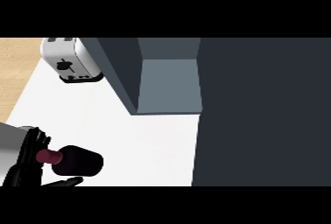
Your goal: Pick up the wine, place it into the cabinet and close the cabinet
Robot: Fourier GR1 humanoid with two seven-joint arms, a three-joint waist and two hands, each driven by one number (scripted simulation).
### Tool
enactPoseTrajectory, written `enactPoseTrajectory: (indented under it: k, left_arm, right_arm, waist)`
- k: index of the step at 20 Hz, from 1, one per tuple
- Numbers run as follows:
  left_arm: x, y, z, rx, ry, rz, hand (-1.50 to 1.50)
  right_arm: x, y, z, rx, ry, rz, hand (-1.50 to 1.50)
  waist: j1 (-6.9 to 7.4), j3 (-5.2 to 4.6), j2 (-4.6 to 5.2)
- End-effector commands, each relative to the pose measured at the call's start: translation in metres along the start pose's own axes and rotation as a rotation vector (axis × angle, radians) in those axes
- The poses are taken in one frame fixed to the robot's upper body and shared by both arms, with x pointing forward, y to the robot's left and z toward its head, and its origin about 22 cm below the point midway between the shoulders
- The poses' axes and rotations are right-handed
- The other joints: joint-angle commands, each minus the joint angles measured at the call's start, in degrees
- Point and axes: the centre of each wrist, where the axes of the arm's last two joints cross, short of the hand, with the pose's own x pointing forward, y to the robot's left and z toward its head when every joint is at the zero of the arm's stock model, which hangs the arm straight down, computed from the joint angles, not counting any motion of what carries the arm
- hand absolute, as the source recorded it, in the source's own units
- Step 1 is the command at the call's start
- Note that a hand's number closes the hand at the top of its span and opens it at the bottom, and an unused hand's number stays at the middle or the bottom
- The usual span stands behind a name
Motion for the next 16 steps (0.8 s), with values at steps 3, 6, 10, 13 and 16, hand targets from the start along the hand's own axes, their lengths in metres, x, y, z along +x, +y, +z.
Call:
enactPoseTrajectory:
  k: [3, 6, 10, 13, 16]
  left_arm:
    - [-0.023, 0.003, 0.001, -0.038, 0.019, 0.013, -1.50]
    - [-0.059, 0.000, 0.005, -0.045, 0.040, 0.011, -1.50]
    - [-0.070, -0.016, 0.007, -0.044, 0.030, 0.011, -1.50]
    - [-0.076, -0.013, 0.009, -0.046, 0.060, 0.037, -1.50]
    - [-0.083, -0.014, 0.000, -0.033, 0.049, 0.075, -1.50]
  right_arm:
    - [0.057, -0.003, 0.036, 0.035, -0.077, -0.009, -1.50]
    - [0.043, 0.002, 0.029, 0.034, -0.085, -0.025, -1.50]
    - [0.050, 0.003, 0.035, 0.024, -0.078, -0.038, -1.50]
    - [0.063, 0.004, 0.043, 0.017, -0.099, -0.033, -1.50]
    - [0.054, -0.003, 0.031, 0.034, -0.096, -0.008, -1.50]
  waist:
    - [0.19, 0.01, 0.04]
    - [-0.10, -0.02, 0.06]
    - [-0.05, -0.01, -0.01]
    - [-0.54, -0.07, -0.18]
    - [0.06, 0.00, 0.08]
